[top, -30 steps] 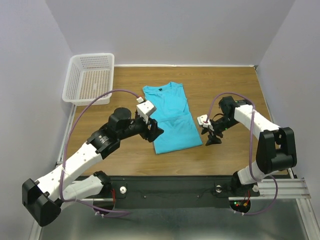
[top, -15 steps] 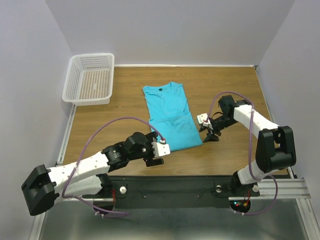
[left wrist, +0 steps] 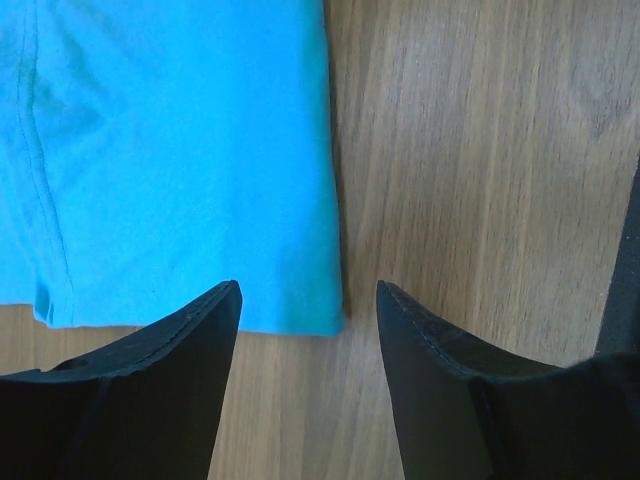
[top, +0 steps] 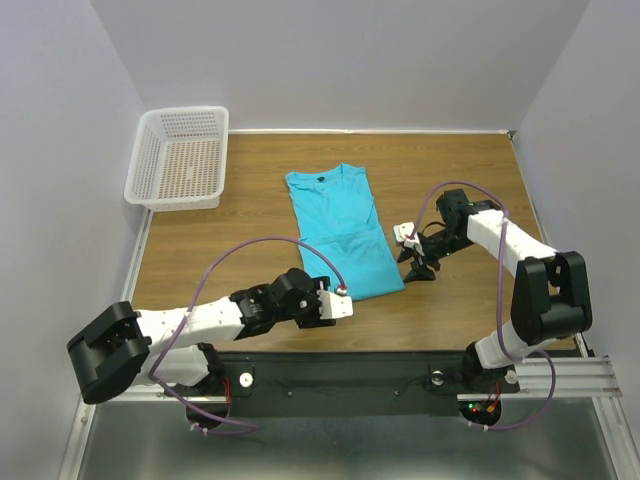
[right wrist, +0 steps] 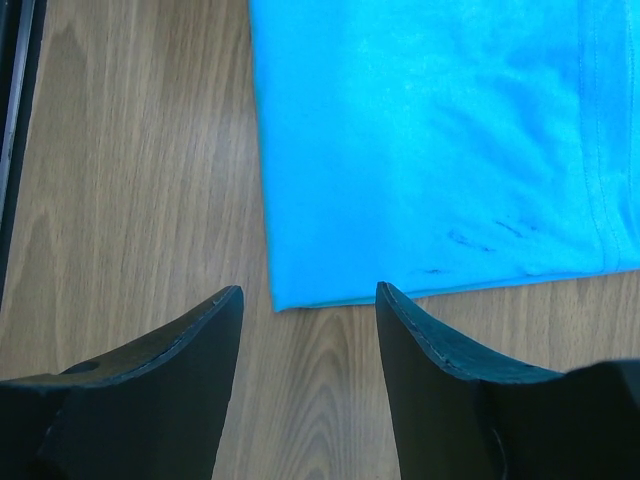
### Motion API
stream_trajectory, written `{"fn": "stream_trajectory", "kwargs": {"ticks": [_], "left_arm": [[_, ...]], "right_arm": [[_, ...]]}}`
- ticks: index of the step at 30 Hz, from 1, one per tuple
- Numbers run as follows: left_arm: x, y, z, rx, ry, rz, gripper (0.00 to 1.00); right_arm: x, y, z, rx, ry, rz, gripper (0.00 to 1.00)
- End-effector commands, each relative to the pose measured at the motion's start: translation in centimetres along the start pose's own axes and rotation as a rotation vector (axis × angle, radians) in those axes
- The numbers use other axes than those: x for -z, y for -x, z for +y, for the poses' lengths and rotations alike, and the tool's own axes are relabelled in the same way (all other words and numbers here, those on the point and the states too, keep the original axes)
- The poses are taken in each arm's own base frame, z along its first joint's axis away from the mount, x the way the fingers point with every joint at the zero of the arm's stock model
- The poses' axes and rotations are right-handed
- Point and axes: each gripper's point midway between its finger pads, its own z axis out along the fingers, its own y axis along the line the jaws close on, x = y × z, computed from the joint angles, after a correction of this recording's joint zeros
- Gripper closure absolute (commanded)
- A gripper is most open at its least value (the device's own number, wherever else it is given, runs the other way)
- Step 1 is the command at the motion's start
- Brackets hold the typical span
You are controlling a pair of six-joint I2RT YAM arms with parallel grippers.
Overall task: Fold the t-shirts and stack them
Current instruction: Fold the tshirt
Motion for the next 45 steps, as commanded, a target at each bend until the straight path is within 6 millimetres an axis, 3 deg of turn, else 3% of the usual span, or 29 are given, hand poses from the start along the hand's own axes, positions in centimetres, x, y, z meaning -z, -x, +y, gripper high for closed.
{"fn": "stream_trajectory", "kwargs": {"ticks": [1,9,19,24,26,27,28,37,45], "left_arm": [[-0.4,1.1,0.6,-0.039,0.031,-0.041,0.33],[-1.5,-0.2,0.0,-0.048,0.004,0.020,0.45],[-2.4,-2.4,-0.2,-0.067,0.005,0.106,0.41],[-3.3,-3.2,-0.7,-0.074,-0.026,0.145,0.51],[-3.5,-3.4,-0.8,-0.073,-0.032,0.154,0.58],[-3.4,-3.4,-0.7,-0.074,-0.029,0.155,0.74],[-3.4,-3.3,-0.5,-0.073,-0.018,0.152,0.99],[-2.4,-2.7,0.1,-0.067,0.016,0.125,1.00],[-2.4,-2.4,0.1,-0.062,0.016,0.115,1.00]], "right_arm": [[-0.4,0.1,-0.1,-0.007,-0.001,-0.029,0.39],[-0.5,0.3,-0.7,-0.004,-0.006,-0.034,0.39],[-0.7,0.4,-1.6,-0.014,-0.001,-0.052,0.39],[-0.6,0.6,-1.8,0.010,-0.006,-0.053,0.39],[-0.6,0.5,-1.6,0.032,0.002,-0.049,0.38],[-0.7,0.4,-1.2,0.040,0.010,-0.051,0.37],[-0.8,0.3,-0.7,0.077,0.028,-0.047,0.36],[-2.6,-2.1,2.0,0.126,0.135,0.051,0.36],[-4.1,-4.0,2.6,0.106,0.131,0.136,0.39]]}}
